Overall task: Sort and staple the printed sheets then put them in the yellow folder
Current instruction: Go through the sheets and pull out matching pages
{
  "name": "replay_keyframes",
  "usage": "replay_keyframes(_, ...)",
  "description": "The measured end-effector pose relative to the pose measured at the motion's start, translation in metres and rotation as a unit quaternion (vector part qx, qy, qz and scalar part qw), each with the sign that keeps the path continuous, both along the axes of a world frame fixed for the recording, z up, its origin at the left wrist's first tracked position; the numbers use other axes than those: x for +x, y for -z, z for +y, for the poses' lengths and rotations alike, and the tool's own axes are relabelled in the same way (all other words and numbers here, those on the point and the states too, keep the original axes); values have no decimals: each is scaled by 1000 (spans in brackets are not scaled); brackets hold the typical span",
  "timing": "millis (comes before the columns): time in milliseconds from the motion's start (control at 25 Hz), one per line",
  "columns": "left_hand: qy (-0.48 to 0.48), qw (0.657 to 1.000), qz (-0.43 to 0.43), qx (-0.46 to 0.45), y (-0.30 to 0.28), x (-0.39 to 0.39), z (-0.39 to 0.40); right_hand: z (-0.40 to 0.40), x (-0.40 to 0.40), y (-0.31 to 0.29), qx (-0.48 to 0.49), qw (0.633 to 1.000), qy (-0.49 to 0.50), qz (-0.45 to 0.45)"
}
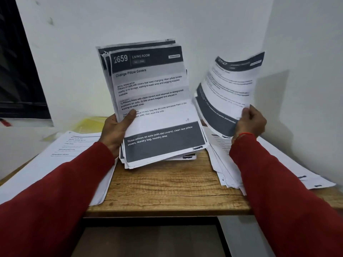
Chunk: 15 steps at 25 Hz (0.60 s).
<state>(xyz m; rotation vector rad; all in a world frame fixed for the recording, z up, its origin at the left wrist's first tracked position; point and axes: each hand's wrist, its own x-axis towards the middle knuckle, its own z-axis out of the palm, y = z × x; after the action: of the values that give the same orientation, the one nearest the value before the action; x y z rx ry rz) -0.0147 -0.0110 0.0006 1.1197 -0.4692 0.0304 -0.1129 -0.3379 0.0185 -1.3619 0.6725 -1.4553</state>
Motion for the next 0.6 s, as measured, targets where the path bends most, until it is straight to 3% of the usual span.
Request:
replay_keyframes(160,29,999,2,-34,-5,-3,4,-6,-3,1,-12,1000,26,2)
replay_keyframes(280,49,998,9,-46,-5,-2,6,19,4,1,-17,990,-135,-45)
replay_keyframes(400,42,998,28,-36,-3,1,5,55,9,4,-25,942,-331,-43)
replay_keyframes(480,31,999,36,-16,-1,2,2,77,7,4,-50,912,-405,-36)
replay_keyframes(600,26,999,46,-7,2,4,2,86,5,4,-33,895,-442,-43)
